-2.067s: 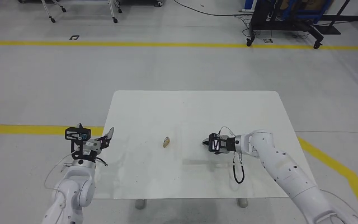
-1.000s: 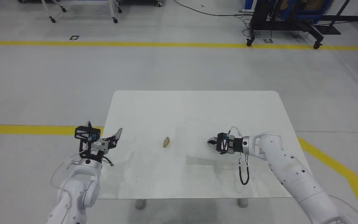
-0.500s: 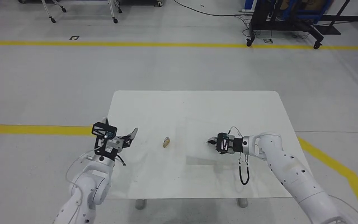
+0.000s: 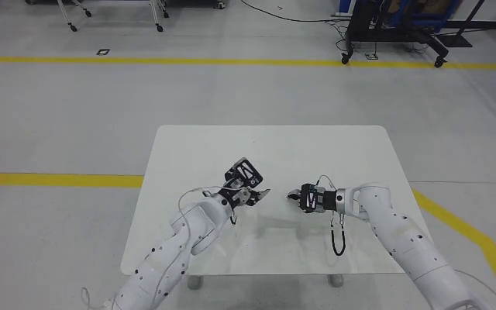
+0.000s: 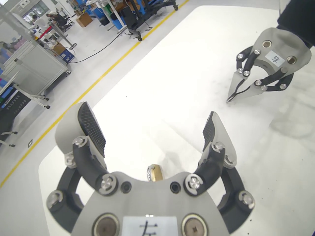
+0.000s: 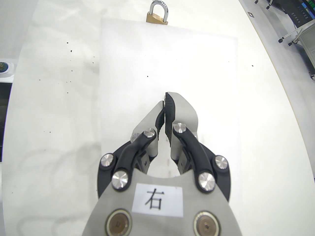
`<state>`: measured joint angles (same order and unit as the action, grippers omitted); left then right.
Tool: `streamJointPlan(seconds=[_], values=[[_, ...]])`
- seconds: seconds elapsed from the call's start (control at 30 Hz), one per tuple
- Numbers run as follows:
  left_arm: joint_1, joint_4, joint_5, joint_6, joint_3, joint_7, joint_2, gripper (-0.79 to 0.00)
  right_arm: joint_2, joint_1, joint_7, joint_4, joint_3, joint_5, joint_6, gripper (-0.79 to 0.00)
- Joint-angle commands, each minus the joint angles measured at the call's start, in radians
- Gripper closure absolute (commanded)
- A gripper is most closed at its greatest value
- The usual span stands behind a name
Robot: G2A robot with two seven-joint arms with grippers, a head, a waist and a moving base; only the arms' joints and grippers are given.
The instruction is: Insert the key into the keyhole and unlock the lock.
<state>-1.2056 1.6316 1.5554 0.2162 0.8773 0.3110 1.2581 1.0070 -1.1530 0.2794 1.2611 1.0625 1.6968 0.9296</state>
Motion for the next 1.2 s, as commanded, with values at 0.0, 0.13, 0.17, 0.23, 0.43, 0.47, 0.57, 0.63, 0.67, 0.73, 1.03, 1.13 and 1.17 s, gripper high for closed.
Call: streamJointPlan(seconds=[0.0, 0.13, 0.17, 0.23, 0.43, 0.47, 0.57, 0.63, 0.67, 0.73, 1.03, 1.13, 1.17], values=[[0.047, -0.054, 0.029, -0.019, -0.062, 0.022, 0.018, -0.785, 0.000, 0.000, 0.000, 0.000, 0.000, 0.000, 0.000, 0.000], [0.103, -0.130, 0.062, -0.074, -0.128, 0.047, 0.048, -0.785, 0.000, 0.000, 0.000, 0.000, 0.000, 0.000, 0.000, 0.000], [0.112, -0.143, 0.068, -0.088, -0.138, 0.050, 0.054, -0.785, 0.000, 0.000, 0.000, 0.000, 0.000, 0.000, 0.000, 0.000], [0.123, -0.168, 0.081, -0.105, -0.155, 0.057, 0.064, -0.785, 0.000, 0.000, 0.000, 0.000, 0.000, 0.000, 0.000, 0.000], [0.139, -0.241, 0.164, -0.129, -0.212, 0.106, 0.086, -0.785, 0.000, 0.000, 0.000, 0.000, 0.000, 0.000, 0.000, 0.000], [0.139, -0.249, 0.172, -0.134, -0.218, 0.109, 0.090, -0.785, 0.000, 0.000, 0.000, 0.000, 0.000, 0.000, 0.000, 0.000], [0.144, -0.268, 0.171, -0.141, -0.223, 0.112, 0.100, -0.785, 0.000, 0.000, 0.000, 0.000, 0.000, 0.000, 0.000, 0.000], [0.146, -0.277, 0.175, -0.142, -0.224, 0.112, 0.104, -0.785, 0.000, 0.000, 0.000, 0.000, 0.000, 0.000, 0.000, 0.000], [0.146, -0.278, 0.176, -0.143, -0.223, 0.111, 0.106, -0.785, 0.000, 0.000, 0.000, 0.000, 0.000, 0.000, 0.000, 0.000], [0.145, -0.269, 0.181, -0.146, -0.216, 0.109, 0.107, -0.785, 0.000, 0.000, 0.000, 0.000, 0.000, 0.000, 0.000, 0.000], [0.078, -0.168, 0.228, -0.117, -0.139, 0.094, 0.083, -0.785, 0.000, 0.000, 0.000, 0.000, 0.000, 0.000, 0.000, 0.000], [0.032, -0.104, 0.221, -0.131, -0.088, 0.064, 0.070, -0.785, 0.000, 0.000, 0.000, 0.000, 0.000, 0.000, 0.000, 0.000], [0.021, -0.088, 0.216, -0.134, -0.073, 0.057, 0.066, -0.785, 0.000, 0.000, 0.000, 0.000, 0.000, 0.000, 0.000, 0.000]])
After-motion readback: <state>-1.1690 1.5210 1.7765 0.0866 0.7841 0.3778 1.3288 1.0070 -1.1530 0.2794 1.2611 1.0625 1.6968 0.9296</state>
